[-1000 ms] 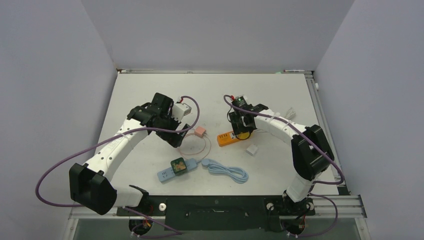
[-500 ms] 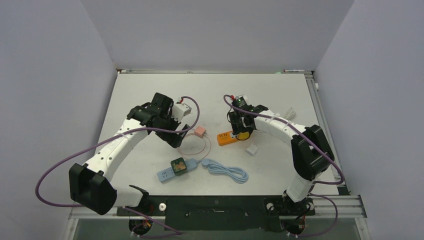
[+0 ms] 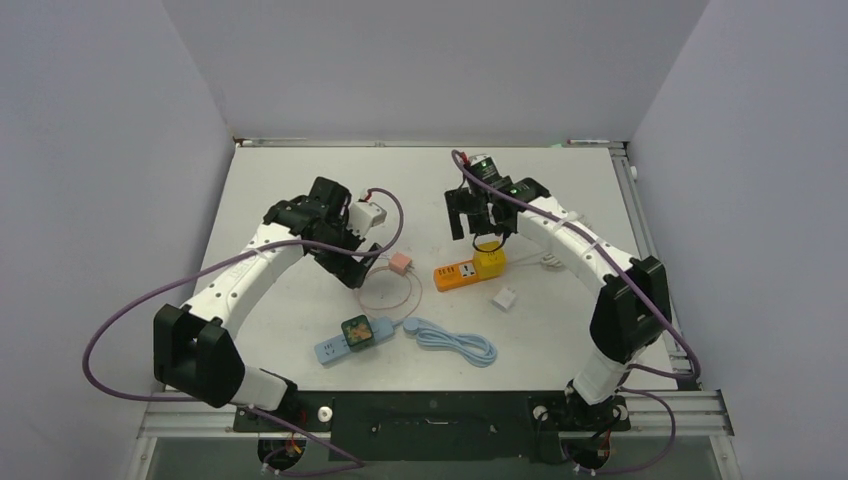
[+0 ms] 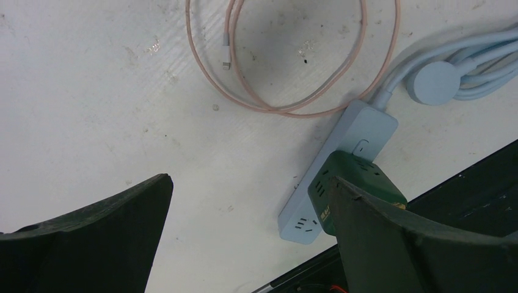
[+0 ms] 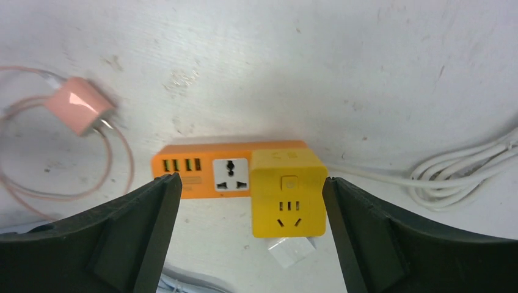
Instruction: Insert the plug
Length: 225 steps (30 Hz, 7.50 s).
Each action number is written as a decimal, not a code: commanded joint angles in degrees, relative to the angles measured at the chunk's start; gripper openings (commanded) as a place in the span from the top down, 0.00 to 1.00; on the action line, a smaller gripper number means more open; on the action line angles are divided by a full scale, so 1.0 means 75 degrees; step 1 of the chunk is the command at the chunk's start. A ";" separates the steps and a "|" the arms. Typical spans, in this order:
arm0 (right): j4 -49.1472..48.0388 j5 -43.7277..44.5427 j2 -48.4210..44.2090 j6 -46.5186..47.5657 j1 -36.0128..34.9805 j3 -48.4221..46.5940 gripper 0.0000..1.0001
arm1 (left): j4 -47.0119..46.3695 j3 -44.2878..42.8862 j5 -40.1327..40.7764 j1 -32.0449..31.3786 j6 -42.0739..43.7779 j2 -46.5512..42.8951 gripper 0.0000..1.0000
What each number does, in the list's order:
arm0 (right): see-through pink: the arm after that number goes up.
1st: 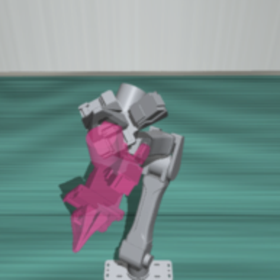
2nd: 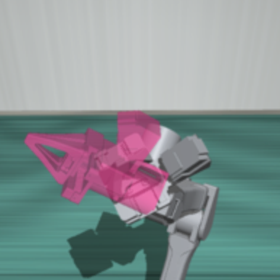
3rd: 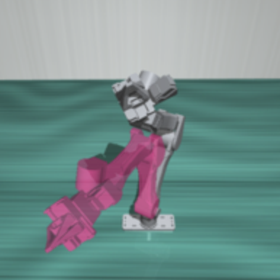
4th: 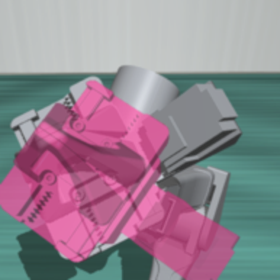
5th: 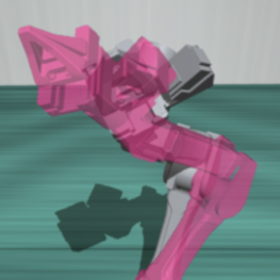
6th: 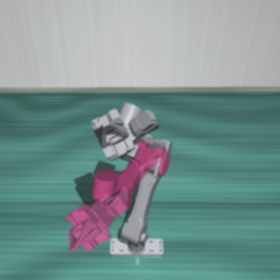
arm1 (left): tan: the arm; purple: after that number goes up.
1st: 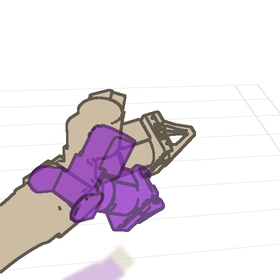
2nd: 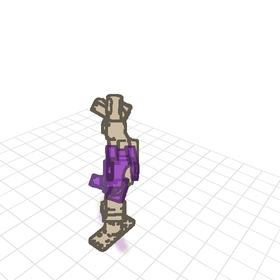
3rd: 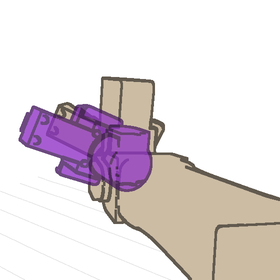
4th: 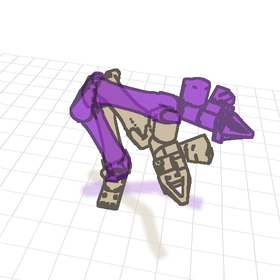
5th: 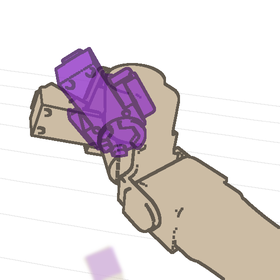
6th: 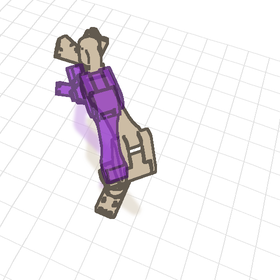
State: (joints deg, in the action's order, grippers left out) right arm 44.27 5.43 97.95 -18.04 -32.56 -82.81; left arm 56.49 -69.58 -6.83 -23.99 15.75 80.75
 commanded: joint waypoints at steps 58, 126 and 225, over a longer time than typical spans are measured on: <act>-0.1433 -0.1770 0.4096 0.2144 -0.1955 -0.2510 0.65 | 0.0747 -0.1521 -0.2528 0.3161 -0.0195 -0.0008 0.00; -0.8418 -0.1505 -0.2459 -0.6063 -0.2542 0.1996 0.87 | -0.4786 -0.0248 -0.1042 -0.0821 -0.1627 -0.2592 0.02; -0.2308 -0.0932 -0.2023 -0.1304 0.1460 -0.0709 0.95 | -0.1838 -0.0869 -0.1786 -0.1141 -0.0260 -0.2133 0.04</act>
State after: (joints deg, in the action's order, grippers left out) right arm 24.58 -6.37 81.54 -35.27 -28.80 -82.48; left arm 39.31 -71.64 -18.72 -32.86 14.98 63.86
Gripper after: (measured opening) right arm 0.458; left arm 0.963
